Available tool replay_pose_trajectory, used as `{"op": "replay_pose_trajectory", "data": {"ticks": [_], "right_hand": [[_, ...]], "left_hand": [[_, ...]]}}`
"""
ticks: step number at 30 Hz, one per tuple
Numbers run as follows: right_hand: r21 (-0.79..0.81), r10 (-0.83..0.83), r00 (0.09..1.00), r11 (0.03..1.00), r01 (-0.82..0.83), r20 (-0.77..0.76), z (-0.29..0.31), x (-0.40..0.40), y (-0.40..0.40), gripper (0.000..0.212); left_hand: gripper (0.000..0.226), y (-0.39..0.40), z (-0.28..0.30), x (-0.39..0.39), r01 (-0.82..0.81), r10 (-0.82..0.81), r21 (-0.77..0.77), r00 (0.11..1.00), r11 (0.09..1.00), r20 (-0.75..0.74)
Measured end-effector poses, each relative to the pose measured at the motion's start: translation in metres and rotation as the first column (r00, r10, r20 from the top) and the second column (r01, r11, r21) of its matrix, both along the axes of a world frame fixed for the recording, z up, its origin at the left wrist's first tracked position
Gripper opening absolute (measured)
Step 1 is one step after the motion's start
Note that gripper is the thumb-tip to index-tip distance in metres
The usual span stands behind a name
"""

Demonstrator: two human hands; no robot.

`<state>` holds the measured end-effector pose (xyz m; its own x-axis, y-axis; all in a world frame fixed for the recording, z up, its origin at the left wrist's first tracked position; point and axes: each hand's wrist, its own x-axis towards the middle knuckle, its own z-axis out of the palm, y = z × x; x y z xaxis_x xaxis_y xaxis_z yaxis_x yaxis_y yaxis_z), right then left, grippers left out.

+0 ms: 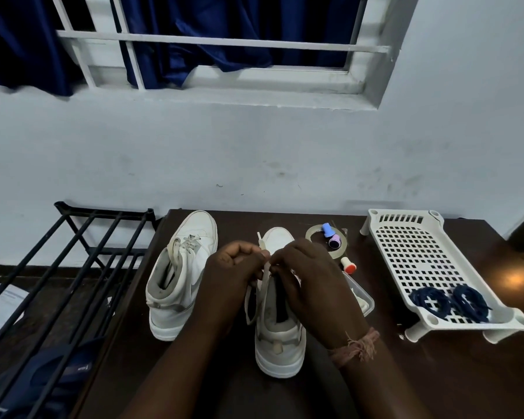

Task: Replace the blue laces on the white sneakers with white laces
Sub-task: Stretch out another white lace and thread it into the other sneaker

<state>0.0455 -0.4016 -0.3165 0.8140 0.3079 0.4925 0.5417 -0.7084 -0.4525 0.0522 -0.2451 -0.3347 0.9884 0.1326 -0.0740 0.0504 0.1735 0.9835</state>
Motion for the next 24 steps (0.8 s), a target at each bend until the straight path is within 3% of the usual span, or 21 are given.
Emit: {"op": "replay_pose_trajectory", "data": {"ticks": [8, 16, 19, 21, 22, 23, 24], "right_hand": [[0.041, 0.072, 0.994, 0.997, -0.069, -0.081, 0.000, 0.000, -0.007, 0.005], [0.069, 0.055, 0.997, 0.996, -0.051, -0.060, 0.001, 0.003, -0.007, 0.004], [0.227, 0.053, 0.994, 0.973, -0.030, -0.095, 0.001, 0.002, -0.006, 0.009], [0.548, 0.080, 0.975, 0.835, 0.048, -0.209, 0.004, 0.003, -0.005, 0.011], [0.754, 0.171, 0.944, 0.648, 0.108, -0.282, 0.007, 0.006, -0.007, 0.010], [0.904, 0.316, 0.894, 0.386, 0.185, -0.318, 0.010, 0.009, -0.009, 0.008], [0.954, 0.455, 0.839, 0.123, 0.272, -0.298, 0.013, 0.012, -0.013, 0.007]], "left_hand": [[0.007, 0.008, 0.001, 0.000, 0.087, -0.101, 0.176, 0.992, 0.980, 0.070], [0.015, 0.005, 0.000, -0.002, 0.127, -0.142, 0.150, 0.986, 0.980, 0.091], [0.007, 0.007, 0.002, -0.002, 0.107, -0.116, 0.127, 0.991, 0.986, 0.063], [0.011, 0.009, 0.003, 0.000, 0.101, -0.100, -0.026, 0.994, 0.995, 0.032], [0.014, 0.010, 0.003, 0.003, 0.101, -0.101, -0.188, 0.995, 0.977, 0.013], [0.015, 0.013, 0.003, 0.006, 0.107, -0.113, -0.369, 0.994, 0.923, 0.008], [0.015, 0.016, 0.003, 0.008, 0.106, -0.117, -0.517, 0.993, 0.850, 0.011]]}}
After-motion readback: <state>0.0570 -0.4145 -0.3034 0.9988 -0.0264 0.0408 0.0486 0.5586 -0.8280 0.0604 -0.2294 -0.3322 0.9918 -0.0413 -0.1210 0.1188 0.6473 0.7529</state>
